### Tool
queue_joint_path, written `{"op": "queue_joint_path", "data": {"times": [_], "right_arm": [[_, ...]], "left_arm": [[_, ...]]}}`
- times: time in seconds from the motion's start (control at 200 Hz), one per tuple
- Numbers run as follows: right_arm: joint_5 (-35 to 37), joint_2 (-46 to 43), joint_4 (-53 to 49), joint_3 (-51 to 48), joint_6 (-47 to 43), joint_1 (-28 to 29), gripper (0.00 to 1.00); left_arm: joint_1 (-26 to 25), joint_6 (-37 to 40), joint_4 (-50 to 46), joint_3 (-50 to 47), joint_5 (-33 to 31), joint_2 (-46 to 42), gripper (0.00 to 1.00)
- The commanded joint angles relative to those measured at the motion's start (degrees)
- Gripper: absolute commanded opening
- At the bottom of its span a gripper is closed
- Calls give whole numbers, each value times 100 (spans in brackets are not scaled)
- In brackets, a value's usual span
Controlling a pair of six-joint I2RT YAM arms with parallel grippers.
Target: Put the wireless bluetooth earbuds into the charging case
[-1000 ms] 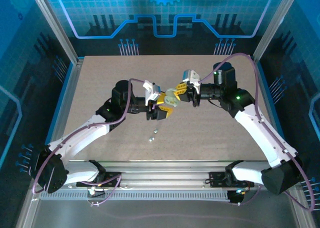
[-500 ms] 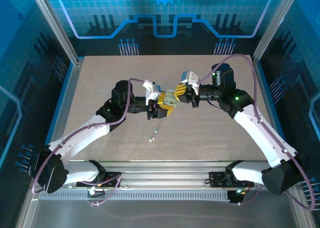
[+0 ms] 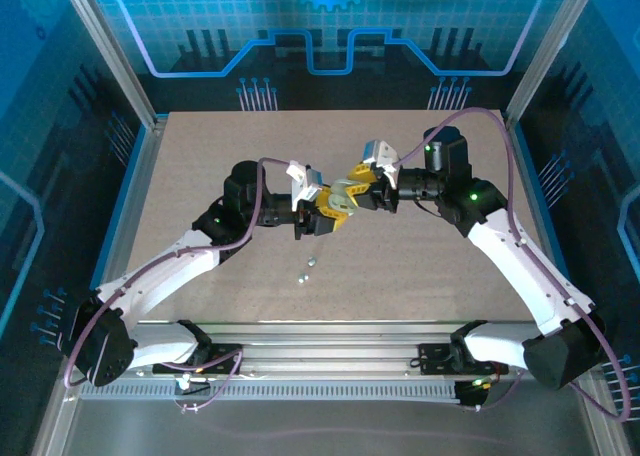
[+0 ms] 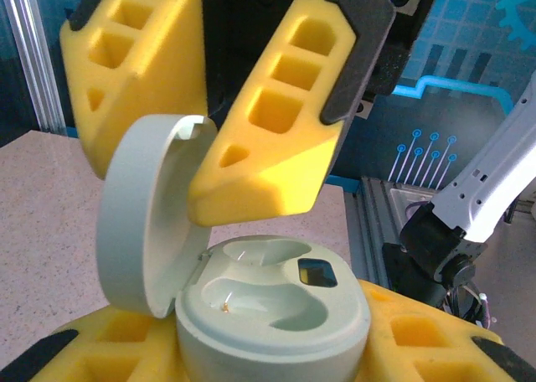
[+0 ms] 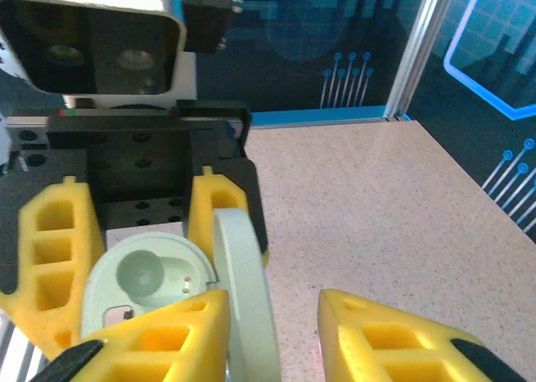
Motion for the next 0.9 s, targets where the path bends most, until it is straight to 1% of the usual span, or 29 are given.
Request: {"op": "queue_joint_path", "data": {"times": [0.0,0.07,0.215,0.32,0.395,0.435,0.535,0.67,0.81,0.895], "right_arm": [[307,-101,-23,21,89,32,40],[289,-85,-47,37,188,-37,43],[-18,-133,-37,82,445,-128,52],[-410,-309,-4,42,489,-183,56],[-392,-505,193,-58,783,-232,59],[-290,-622,325,-130,1002,-274,60],[362,-849,503,-262,1572,-396,61],[1253,-1006,519,-480,2443,-634,59],[1560,-812,243,-609,3349,-947,53],[1543,-532,-172,-493,3572,-1016,51]], "left_arm": [[-37,222,83,-42,-47,-152,35],[-36,255,66,-69,-96,-190,35],[-33,279,108,-170,-317,-229,35],[-17,248,178,-235,-521,-271,35],[1,222,293,-310,-660,-306,35],[23,195,376,-363,-730,-325,35],[58,146,576,-474,-923,-391,35],[81,137,678,-544,-1087,-503,35],[82,178,803,-658,-1353,-708,35],[92,199,974,-763,-1585,-814,34]]}}
